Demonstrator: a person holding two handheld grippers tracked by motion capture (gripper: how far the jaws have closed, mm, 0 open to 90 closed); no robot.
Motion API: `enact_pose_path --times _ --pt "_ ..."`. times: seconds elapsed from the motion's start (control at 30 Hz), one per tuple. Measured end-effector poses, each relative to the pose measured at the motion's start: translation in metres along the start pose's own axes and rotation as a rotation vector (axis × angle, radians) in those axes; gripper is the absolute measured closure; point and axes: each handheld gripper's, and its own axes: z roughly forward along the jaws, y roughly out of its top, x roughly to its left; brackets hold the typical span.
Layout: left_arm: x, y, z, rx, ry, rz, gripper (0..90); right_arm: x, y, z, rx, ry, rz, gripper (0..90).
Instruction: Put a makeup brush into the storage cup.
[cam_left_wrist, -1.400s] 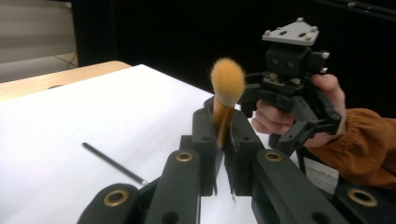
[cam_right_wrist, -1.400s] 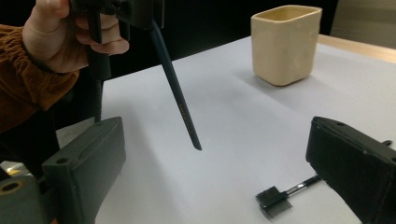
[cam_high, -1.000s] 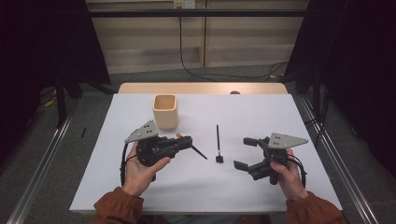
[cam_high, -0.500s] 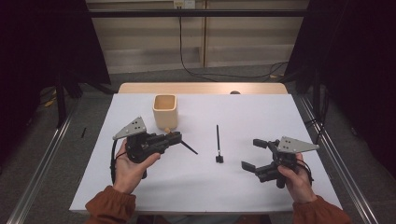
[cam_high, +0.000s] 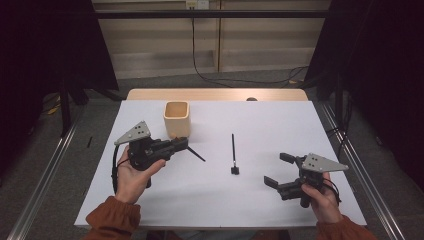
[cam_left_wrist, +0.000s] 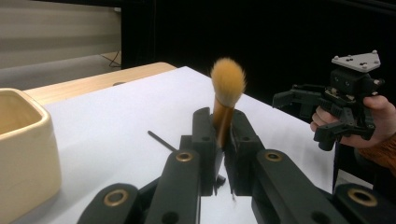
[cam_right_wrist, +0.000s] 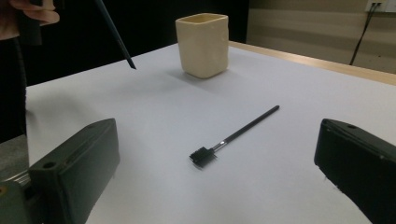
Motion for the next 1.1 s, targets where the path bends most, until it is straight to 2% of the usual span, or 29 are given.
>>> enact_pose_path --times 0.23,0.5,0.7,1.1 --pt "0.005 0.007 -0.003 0.003 0.015 0.004 83.8 0.002 -0.003 0.0 -0.013 -0.023 -0.003 0.0" --pt "0.015 0.018 -0.009 -0.007 0.043 0.001 83.8 -0.001 -0.005 0.0 -0.01 -0.045 0.029 0.0" --pt "0.025 0.025 -0.009 0.006 0.065 0.009 83.8 -0.001 -0.006 -0.003 -0.014 -0.052 0.03 0.0" --pt "0.048 0.042 -0.01 0.025 0.123 -0.001 83.8 -0.002 -0.01 -0.012 -0.022 -0.072 0.038 0.0"
